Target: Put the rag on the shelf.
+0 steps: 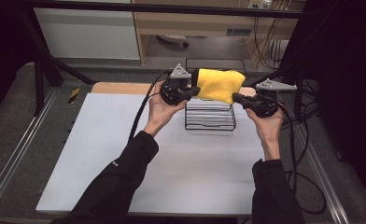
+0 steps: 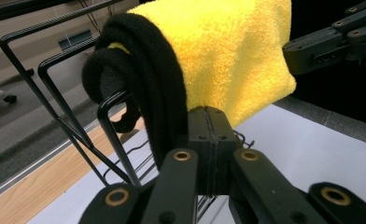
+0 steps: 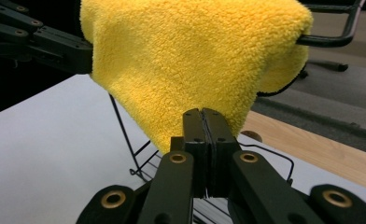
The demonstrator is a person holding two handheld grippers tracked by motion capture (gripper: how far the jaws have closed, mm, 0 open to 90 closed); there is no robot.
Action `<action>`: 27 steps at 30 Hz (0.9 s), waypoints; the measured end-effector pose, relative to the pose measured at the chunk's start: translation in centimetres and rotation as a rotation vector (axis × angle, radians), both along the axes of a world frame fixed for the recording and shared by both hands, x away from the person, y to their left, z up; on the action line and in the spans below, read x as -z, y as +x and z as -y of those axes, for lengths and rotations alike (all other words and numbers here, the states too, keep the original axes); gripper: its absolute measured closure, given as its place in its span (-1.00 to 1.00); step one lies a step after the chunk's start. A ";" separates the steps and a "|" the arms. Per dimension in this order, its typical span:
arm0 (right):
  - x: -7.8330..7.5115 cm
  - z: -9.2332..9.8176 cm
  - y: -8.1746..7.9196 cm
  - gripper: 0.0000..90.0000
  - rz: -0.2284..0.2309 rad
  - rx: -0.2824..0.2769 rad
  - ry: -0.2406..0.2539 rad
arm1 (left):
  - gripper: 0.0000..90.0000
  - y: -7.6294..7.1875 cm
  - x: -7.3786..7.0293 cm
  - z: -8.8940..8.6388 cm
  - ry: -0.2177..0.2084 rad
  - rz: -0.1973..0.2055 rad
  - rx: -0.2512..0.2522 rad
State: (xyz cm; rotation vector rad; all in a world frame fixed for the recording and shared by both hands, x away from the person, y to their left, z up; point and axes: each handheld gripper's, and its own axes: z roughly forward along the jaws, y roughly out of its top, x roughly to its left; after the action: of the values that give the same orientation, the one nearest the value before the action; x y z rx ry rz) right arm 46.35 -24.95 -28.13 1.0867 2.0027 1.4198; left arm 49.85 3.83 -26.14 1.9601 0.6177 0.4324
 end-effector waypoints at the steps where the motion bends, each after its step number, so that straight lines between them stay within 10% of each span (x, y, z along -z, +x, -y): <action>1: 0.1 0.0 0.0 0.97 0.008 0.005 0.003 | 0.99 0.0 0.0 0.1 -0.001 0.001 -0.001; 13: -0.6 0.1 -1.2 0.70 0.066 -0.010 0.025 | 0.88 -0.8 -0.6 -0.9 -0.008 -0.001 0.010; 27: -3.1 -0.1 -4.0 -0.32 0.087 -0.001 0.070 | -0.03 -3.7 -0.5 -6.1 0.032 -0.033 -0.033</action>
State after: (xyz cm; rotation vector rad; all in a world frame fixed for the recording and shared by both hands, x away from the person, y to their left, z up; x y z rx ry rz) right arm 42.37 -24.86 -25.00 1.0350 1.9057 1.5218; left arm 46.14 9.89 -25.65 1.9933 0.6686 0.4335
